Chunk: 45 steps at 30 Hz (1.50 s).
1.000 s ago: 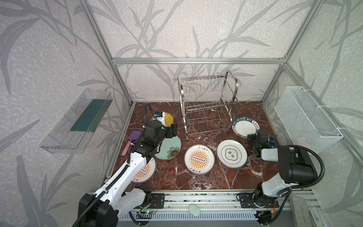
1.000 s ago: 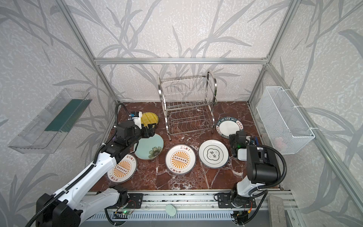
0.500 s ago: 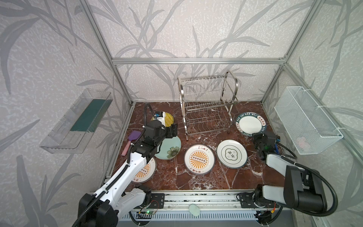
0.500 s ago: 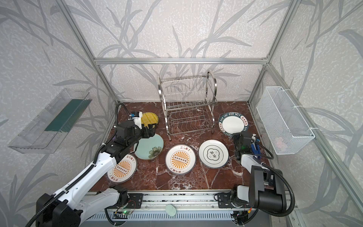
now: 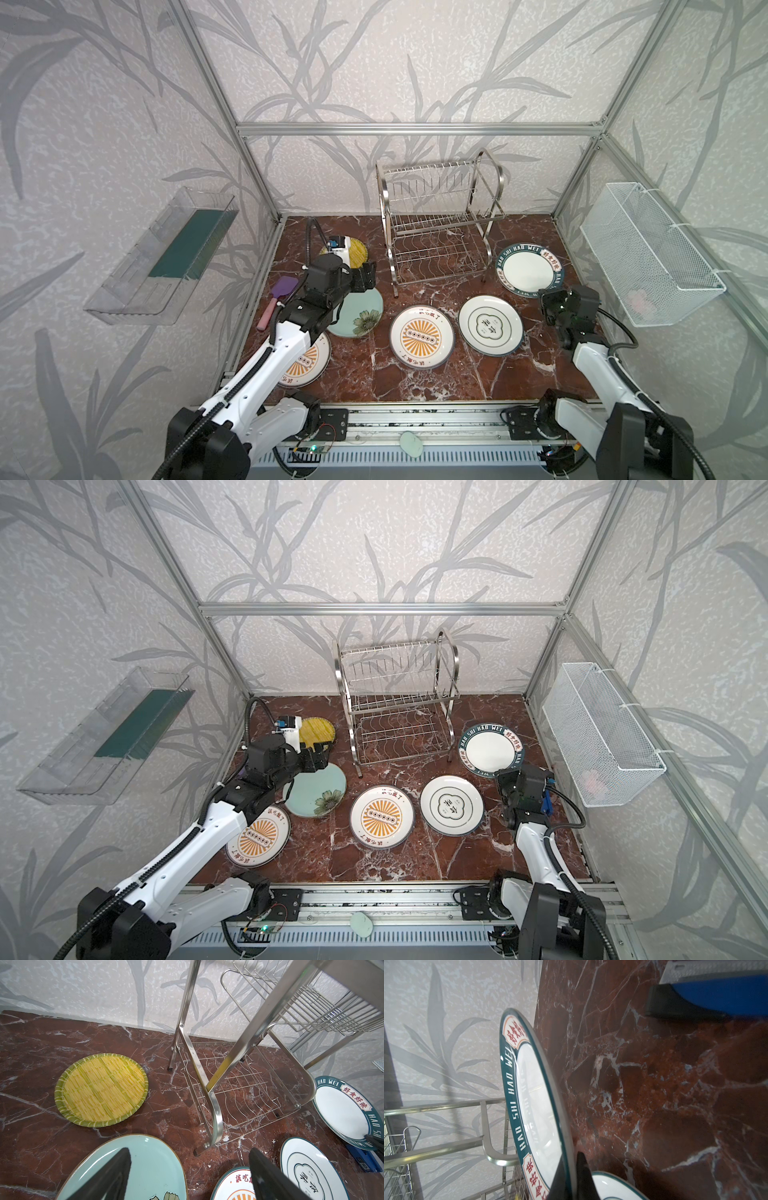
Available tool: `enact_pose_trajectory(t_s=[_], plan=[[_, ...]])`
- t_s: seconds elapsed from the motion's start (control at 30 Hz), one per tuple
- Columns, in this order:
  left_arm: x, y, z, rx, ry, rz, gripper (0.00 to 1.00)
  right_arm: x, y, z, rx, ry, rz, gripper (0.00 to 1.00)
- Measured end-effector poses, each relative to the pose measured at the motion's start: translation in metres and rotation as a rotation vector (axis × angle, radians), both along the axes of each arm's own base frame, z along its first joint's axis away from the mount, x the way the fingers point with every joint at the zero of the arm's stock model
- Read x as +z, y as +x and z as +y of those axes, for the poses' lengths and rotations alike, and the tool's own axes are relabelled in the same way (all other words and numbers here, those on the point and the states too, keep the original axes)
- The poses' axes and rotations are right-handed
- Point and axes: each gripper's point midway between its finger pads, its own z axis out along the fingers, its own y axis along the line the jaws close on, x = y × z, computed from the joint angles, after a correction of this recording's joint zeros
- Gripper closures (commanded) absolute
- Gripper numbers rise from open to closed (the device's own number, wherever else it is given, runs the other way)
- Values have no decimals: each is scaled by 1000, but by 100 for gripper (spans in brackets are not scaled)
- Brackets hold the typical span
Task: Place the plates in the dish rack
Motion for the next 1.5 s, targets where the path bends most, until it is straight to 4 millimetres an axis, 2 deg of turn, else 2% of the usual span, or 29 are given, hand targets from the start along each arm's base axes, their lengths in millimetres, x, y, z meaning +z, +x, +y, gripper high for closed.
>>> enact_pose_trajectory(t_s=[0.13,0.43,0.9,1.1,1.27,1.5], plan=[[-1,-1,-2,-5,-3,6,14,3,-11,7,55,3,11,100],[2,-5,-8,-11,-24,23,13,-11,-32,26,168,22,91,100],[9,-22,-12,-24,-86,49,14,-1,-53,54,326,24,66,100],[4,-27,-16,-36,-112,85,15,-10,-62,64,408,11,96,100],[6,-31,-17,-22,-166,87,22,-24,-69,72,501,-17,141,100],[-8,-40,-28,-44,-230,139,25,-31,-75,92,646,-43,144,100]])
